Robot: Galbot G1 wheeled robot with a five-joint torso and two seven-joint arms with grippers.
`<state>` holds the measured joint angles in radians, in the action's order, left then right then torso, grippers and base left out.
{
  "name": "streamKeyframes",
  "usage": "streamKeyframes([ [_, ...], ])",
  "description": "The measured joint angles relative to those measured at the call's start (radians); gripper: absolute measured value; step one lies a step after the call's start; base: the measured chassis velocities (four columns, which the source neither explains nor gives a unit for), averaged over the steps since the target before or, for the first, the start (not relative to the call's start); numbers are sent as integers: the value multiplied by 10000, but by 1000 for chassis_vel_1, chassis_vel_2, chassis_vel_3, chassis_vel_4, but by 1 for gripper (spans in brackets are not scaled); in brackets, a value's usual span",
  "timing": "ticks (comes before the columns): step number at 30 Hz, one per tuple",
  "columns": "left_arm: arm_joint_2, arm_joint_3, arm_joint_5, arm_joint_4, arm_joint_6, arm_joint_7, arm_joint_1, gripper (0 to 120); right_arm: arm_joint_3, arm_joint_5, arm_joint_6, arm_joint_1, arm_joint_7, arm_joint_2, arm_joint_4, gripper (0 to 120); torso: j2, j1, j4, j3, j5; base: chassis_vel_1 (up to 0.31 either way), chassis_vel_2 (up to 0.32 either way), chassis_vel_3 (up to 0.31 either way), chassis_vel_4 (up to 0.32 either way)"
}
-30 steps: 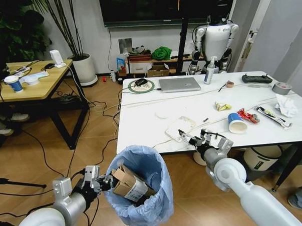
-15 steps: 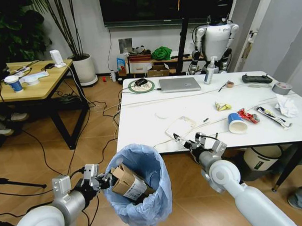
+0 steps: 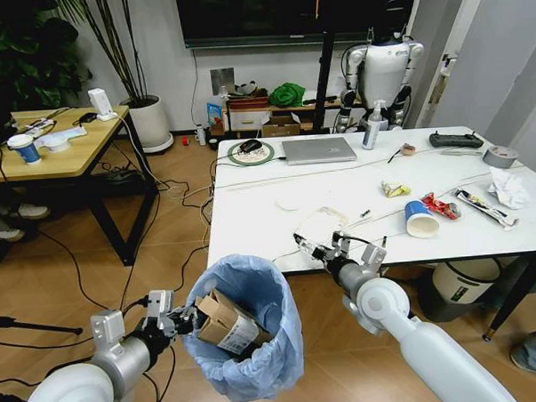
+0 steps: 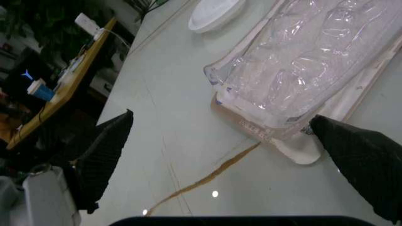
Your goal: Pick up the trash bin and place the trash from the table into it.
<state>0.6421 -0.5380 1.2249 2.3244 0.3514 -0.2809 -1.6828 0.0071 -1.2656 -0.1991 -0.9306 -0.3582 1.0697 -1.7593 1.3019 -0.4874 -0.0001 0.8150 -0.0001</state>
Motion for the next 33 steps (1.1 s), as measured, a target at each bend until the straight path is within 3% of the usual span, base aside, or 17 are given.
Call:
streamKeyframes([
  [33, 63, -17, -6, 123, -8, -53, -25, 0, 313, -40, 55, -15, -7, -257, -115, 100, 0, 0, -1, 0, 1, 0, 0, 0, 0],
])
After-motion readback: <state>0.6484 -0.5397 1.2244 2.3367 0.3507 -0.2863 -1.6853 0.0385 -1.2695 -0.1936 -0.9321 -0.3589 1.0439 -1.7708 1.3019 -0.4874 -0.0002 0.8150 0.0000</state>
